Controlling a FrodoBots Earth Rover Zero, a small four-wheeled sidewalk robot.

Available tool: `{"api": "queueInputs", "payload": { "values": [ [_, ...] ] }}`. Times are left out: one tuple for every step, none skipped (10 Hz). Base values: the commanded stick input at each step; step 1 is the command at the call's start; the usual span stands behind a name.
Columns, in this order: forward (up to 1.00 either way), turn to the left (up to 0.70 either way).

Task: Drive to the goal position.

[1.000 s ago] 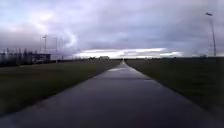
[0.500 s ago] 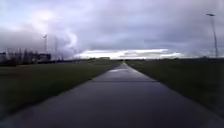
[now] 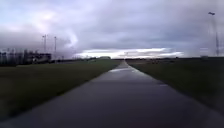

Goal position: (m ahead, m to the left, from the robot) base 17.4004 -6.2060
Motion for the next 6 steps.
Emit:
{"api": "queueInputs", "payload": {
  "values": [
    [0.7,0.0],
    [0.7,0.0],
    [0.7,0.0],
    [0.7,0.0],
    [0.7,0.0],
    [0.7,0.0]
  ]
}}
